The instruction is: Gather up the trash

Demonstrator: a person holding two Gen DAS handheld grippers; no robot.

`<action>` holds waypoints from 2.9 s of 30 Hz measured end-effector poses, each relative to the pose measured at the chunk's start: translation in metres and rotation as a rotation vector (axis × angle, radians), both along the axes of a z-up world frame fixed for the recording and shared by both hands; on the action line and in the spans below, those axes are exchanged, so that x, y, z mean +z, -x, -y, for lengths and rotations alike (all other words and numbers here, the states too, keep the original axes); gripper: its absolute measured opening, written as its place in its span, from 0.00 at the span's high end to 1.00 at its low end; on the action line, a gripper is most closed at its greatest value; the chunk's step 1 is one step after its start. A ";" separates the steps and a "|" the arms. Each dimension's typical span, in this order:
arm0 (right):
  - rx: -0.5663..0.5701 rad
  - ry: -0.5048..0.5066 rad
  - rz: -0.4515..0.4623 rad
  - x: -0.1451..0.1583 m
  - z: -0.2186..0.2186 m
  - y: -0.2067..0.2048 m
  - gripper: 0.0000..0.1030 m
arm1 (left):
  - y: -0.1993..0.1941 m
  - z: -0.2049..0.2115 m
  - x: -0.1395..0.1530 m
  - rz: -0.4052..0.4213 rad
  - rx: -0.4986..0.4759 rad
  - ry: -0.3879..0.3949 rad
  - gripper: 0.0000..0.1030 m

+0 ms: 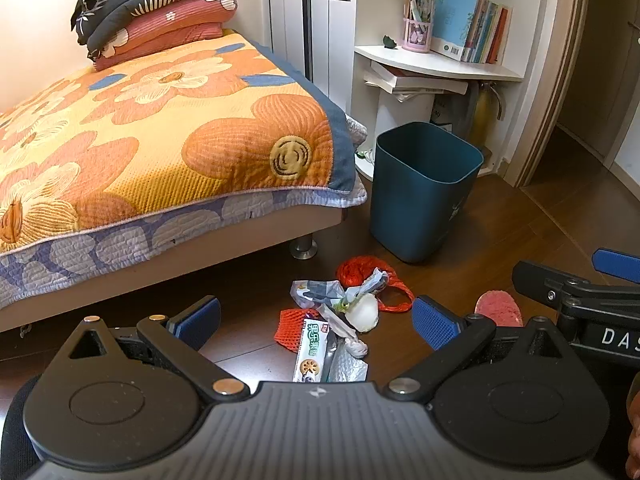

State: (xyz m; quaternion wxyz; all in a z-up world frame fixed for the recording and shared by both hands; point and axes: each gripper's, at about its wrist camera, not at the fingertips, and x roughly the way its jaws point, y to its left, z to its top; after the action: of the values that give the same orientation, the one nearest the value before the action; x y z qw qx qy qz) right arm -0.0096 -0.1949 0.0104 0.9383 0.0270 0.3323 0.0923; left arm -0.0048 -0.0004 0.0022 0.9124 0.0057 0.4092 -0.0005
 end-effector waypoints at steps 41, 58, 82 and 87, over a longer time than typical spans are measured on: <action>-0.016 0.009 -0.035 0.002 0.001 0.004 0.03 | 0.004 0.005 0.007 0.013 -0.015 0.018 0.00; -0.013 0.028 -0.031 0.005 0.000 0.003 0.03 | 0.004 0.009 0.008 0.011 -0.020 0.023 0.00; 0.008 -0.053 -0.068 -0.030 0.020 -0.135 0.09 | -0.107 -0.012 -0.042 -0.230 0.118 -0.053 0.00; -0.078 -0.030 -0.066 -0.047 0.036 -0.207 0.09 | -0.173 -0.006 -0.063 -0.223 0.140 -0.050 0.00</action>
State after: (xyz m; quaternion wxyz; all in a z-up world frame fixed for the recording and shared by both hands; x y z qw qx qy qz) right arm 0.1977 -0.2313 -0.0364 0.9291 0.0570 0.3604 0.0598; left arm 0.1678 0.0053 -0.0607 0.8588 -0.0005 0.5072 0.0727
